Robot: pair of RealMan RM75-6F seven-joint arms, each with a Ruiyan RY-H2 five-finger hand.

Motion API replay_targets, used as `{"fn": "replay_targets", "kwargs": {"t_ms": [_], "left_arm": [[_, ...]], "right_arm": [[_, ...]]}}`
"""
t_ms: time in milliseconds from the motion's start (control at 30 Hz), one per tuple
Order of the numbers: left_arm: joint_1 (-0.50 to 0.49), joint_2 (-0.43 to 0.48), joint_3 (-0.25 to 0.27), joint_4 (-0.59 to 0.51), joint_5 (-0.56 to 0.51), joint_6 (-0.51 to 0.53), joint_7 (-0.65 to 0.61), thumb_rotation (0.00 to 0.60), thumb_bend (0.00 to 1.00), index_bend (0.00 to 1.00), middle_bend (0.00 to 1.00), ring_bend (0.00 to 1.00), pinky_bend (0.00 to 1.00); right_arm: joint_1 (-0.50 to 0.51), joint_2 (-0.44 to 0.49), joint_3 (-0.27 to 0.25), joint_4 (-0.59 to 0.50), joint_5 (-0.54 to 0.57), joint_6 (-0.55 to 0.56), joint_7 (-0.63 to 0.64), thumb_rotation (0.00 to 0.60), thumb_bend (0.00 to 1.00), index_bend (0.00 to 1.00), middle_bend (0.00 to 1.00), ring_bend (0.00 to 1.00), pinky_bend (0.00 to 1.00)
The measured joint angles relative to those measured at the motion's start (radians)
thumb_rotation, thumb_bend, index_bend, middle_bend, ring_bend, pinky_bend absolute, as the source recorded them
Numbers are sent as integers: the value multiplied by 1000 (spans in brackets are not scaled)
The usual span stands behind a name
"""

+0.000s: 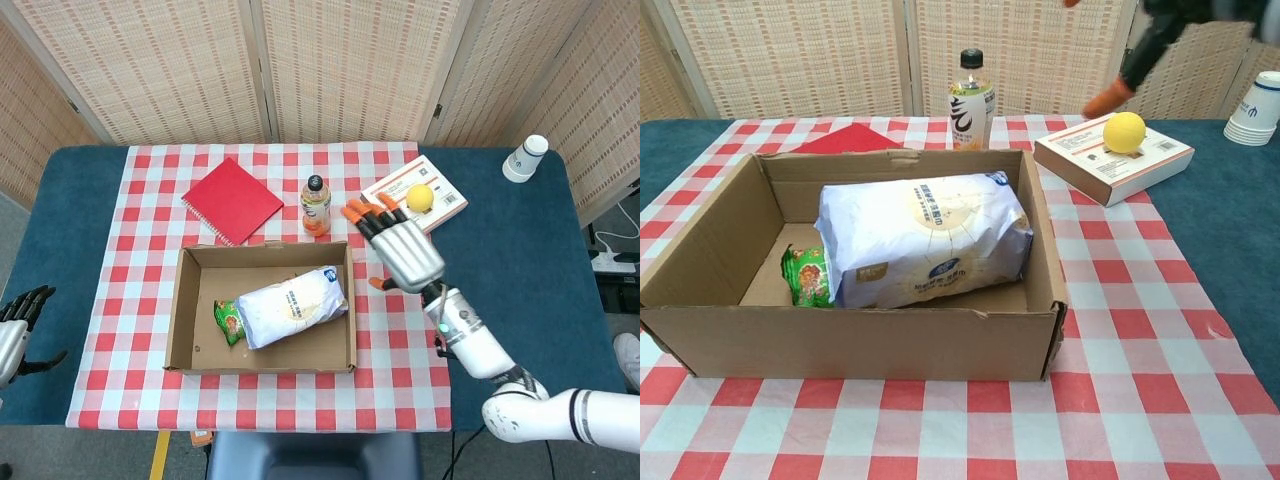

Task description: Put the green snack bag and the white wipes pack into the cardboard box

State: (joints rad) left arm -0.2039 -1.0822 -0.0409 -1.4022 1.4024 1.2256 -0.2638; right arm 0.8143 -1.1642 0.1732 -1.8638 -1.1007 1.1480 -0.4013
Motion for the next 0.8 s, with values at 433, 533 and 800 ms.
{"fn": "replay_targets", "kwargs": {"t_ms": [433,533,800], "left_arm": [[-1,-8,0,1,-19,-12,35,600,201,59,15,0,101],[2,-6,0,-2,-20,-9,37,600,200,59,15,0,101],[-2,-10,2,-4,-21,-18,49,600,200,59,15,0,102]], "right_arm": [[-358,136,-173,130,-133,234,158,600,0,0,0,0,0],[-430,103,-211,213,-165,276,170,600,0,0,0,0,0],[-589,-27,-274,365,-236,362,202,600,0,0,0,0,0]]}}
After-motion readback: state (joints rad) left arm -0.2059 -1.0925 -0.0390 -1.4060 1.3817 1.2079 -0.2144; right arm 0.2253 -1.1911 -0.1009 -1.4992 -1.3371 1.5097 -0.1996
